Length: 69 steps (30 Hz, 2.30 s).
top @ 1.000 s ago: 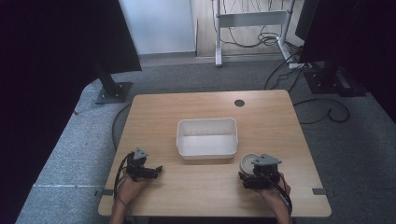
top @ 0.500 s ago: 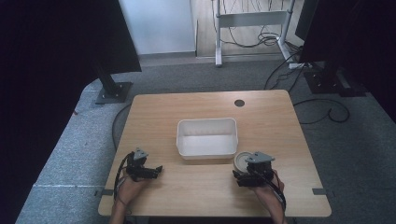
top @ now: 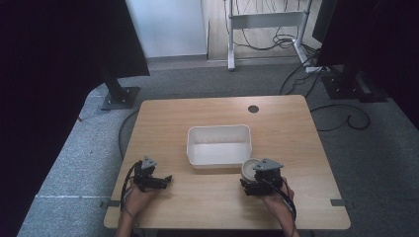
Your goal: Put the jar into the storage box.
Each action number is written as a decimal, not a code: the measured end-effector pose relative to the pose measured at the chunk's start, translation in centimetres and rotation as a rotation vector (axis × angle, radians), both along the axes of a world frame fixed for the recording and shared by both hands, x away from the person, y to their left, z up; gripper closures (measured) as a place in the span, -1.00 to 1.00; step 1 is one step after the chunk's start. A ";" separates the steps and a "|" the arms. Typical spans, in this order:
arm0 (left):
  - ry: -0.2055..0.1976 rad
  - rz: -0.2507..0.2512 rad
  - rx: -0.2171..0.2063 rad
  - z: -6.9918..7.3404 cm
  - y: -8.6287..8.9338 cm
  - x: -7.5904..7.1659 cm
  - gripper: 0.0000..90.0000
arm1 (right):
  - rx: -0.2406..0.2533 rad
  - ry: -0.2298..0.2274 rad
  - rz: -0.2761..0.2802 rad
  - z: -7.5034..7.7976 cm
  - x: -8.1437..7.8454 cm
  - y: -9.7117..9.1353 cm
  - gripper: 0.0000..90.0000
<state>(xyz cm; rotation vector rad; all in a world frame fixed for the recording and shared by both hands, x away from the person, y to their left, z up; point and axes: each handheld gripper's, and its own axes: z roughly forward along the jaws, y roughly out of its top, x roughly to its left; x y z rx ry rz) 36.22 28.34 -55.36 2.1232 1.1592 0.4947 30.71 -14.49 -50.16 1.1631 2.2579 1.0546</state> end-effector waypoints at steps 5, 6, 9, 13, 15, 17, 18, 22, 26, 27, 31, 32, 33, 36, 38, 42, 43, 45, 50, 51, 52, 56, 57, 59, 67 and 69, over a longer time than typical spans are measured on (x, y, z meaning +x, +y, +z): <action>0.000 0.000 0.000 0.0 0.0 0.0 -1.00 | 0.003 0.002 0.009 0.0 0.2 0.5 -0.79; 0.000 0.000 0.000 0.0 0.0 0.0 -1.00 | 0.004 0.002 0.011 0.0 0.2 0.5 -0.79; 0.000 0.000 0.000 0.0 0.0 0.0 -1.00 | 0.005 -0.002 0.017 0.1 0.3 0.9 -0.79; 0.000 -0.001 0.000 0.0 0.0 0.0 -1.00 | 0.004 -0.005 0.026 0.3 0.4 1.3 -0.79; 0.000 -0.001 0.001 0.0 0.0 0.0 -1.00 | 0.005 -0.006 0.031 0.4 0.5 1.6 -0.79; 0.000 -0.001 0.000 0.0 0.0 0.0 -1.00 | 0.007 -0.007 0.035 0.6 0.6 1.9 -0.79; 0.000 -0.001 0.000 0.0 0.0 0.0 -1.00 | 0.006 -0.008 0.038 0.6 0.6 2.0 -0.79; 0.000 -0.002 0.001 0.0 0.0 0.0 -1.00 | 0.005 -0.009 0.047 0.8 0.8 2.4 -0.79; 0.000 -0.003 0.001 0.0 0.0 0.0 -1.00 | 0.007 -0.011 0.052 1.0 1.0 2.9 -0.79; 0.000 -0.003 0.001 0.0 0.0 0.0 -1.00 | 0.008 -0.011 0.054 1.0 1.1 3.0 -0.79; 0.000 -0.004 0.001 0.0 0.0 0.0 -1.00 | 0.012 -0.009 0.054 1.2 1.3 3.3 -0.79; 0.000 -0.004 0.001 0.0 0.0 0.0 -1.00 | 0.010 -0.012 0.056 1.2 1.4 3.4 -0.79; 0.000 -0.004 0.001 0.0 0.0 0.0 -1.00 | 0.010 -0.011 0.057 1.2 1.5 3.5 -0.79; 0.000 -0.004 0.001 0.0 0.0 0.0 -1.00 | 0.010 -0.013 0.063 1.4 1.6 3.8 -0.79; 0.000 -0.004 0.001 0.0 0.0 0.0 -1.00 | 0.012 -0.013 0.063 1.5 1.7 3.9 -0.79; 0.000 -0.004 0.001 0.0 0.0 0.0 -1.00 | 0.016 -0.011 0.065 1.7 2.0 4.3 -0.79; 0.000 -0.004 0.001 0.0 0.0 0.0 -1.00 | 0.014 -0.012 0.067 1.7 2.1 4.3 -0.79; 0.000 -0.004 0.001 0.0 0.0 0.0 -1.00 | 0.015 -0.012 0.067 1.8 2.2 4.4 -0.79; 0.000 -0.004 0.001 0.0 0.0 0.0 -1.00 | 0.022 -0.013 0.071 2.1 2.5 4.7 -0.79; 0.000 -0.004 0.001 0.0 0.0 0.0 -1.00 | 0.021 -0.014 0.072 2.1 2.6 4.8 -0.79; 0.000 -0.004 0.001 0.0 0.0 0.0 -1.00 | 0.018 -0.014 0.071 2.2 2.7 4.9 -0.79; 0.000 -0.004 0.000 0.0 0.0 0.0 -1.00 | 0.014 -0.020 0.076 2.5 3.0 5.3 -0.79; 0.000 -0.004 0.001 0.0 0.0 0.0 -1.00 | 0.014 -0.022 0.077 2.6 3.1 5.4 -0.79; 0.000 -0.004 0.001 0.0 0.0 0.0 -1.00 | 0.012 -0.023 0.079 2.7 3.3 5.7 -0.79; -0.001 -0.004 0.000 0.0 0.0 0.1 -1.00 | 0.007 -0.028 0.085 3.0 4.1 6.6 -0.79; 0.000 -0.004 -0.001 0.0 0.0 0.1 -1.00 | 0.010 -0.027 0.085 3.0 4.3 6.9 -0.79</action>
